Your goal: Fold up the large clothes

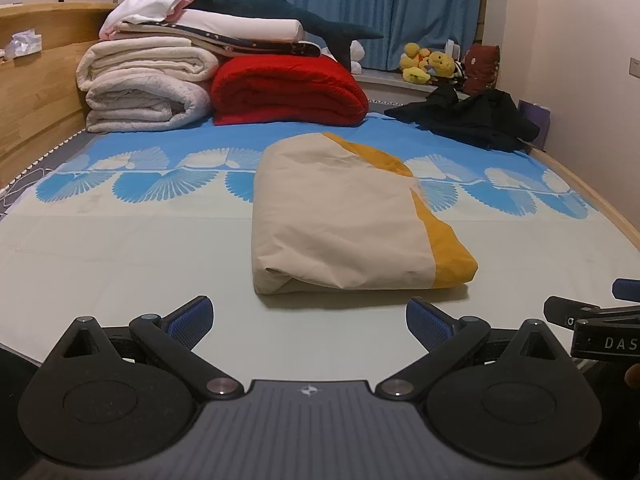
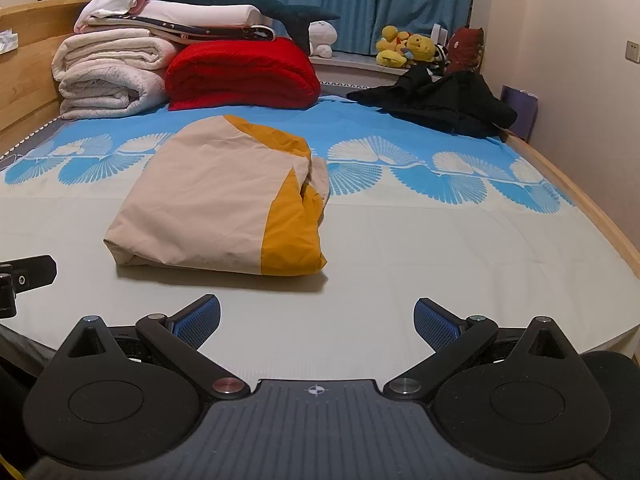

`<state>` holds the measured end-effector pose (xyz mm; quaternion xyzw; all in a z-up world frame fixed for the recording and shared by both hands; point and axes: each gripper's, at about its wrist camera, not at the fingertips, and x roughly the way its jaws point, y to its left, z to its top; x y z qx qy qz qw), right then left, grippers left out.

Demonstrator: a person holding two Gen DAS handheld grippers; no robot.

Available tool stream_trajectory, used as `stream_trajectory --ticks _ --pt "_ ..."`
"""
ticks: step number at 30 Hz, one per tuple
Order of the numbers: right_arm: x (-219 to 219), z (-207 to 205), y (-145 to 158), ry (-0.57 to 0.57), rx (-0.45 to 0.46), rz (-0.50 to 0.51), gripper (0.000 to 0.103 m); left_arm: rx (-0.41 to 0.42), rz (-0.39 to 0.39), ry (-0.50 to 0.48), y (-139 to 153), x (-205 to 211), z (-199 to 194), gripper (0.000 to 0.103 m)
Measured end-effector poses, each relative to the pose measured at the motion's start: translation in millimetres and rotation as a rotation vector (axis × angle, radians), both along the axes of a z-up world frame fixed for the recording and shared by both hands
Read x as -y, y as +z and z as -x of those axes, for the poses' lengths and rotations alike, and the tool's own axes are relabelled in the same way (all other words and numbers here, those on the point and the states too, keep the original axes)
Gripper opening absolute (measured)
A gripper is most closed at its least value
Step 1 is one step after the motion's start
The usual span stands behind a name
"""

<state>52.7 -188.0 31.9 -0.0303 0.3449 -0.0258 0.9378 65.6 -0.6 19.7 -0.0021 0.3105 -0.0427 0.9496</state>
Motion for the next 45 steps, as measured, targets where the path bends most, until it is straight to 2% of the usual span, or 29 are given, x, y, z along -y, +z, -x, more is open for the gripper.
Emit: stream_trajectory --ticks 45 --pt "2.8 1.7 -2.1 0.011 -0.001 0.005 0.102 0.013 -0.002 -0.027 -1.8 2.5 -1.4 0.103"
